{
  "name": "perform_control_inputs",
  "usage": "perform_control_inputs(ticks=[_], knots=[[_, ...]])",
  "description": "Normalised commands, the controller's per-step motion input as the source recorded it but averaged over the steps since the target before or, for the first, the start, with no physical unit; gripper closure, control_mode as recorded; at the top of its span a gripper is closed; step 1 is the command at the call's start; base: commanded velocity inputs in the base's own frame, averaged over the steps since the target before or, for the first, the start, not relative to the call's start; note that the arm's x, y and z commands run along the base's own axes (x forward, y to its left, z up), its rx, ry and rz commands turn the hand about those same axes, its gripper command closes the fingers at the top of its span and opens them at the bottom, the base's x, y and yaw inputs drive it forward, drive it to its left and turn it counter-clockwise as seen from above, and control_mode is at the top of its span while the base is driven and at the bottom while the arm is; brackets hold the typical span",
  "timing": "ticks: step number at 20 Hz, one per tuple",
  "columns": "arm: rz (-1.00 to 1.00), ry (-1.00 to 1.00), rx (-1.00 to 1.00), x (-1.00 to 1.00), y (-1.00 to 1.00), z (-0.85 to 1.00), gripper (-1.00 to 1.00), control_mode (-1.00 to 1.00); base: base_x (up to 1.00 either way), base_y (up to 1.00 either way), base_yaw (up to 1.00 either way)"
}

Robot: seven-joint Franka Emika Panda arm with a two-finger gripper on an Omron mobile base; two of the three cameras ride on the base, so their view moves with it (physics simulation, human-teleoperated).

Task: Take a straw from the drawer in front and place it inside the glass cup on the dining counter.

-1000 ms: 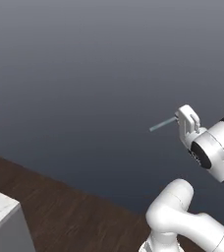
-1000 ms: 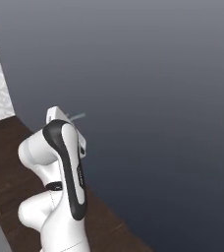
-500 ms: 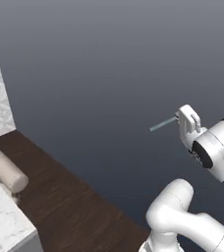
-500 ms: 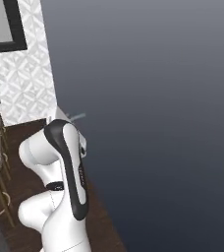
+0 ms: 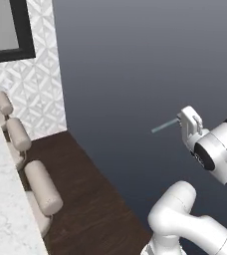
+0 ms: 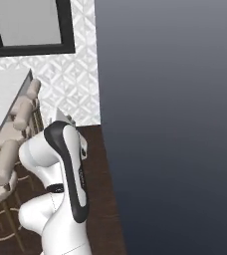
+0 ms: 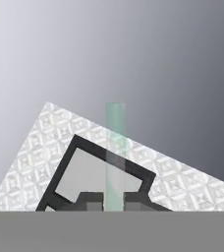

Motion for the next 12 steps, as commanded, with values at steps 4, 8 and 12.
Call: perform_control_inputs(ticks=[4,8,12], knots=[[0.0,0.0,0.0,0.0,0.0,0.0,1.0,1.0,1.0,0.0,0.47],[0.0,0.0,0.0,0.0,0.0,0.0,1.0,1.0,1.0,0.0,0.45],[0.0,0.0,0.0,0.0,0.0,0.0,1.0,1.0,1.0,0.0,0.42]])
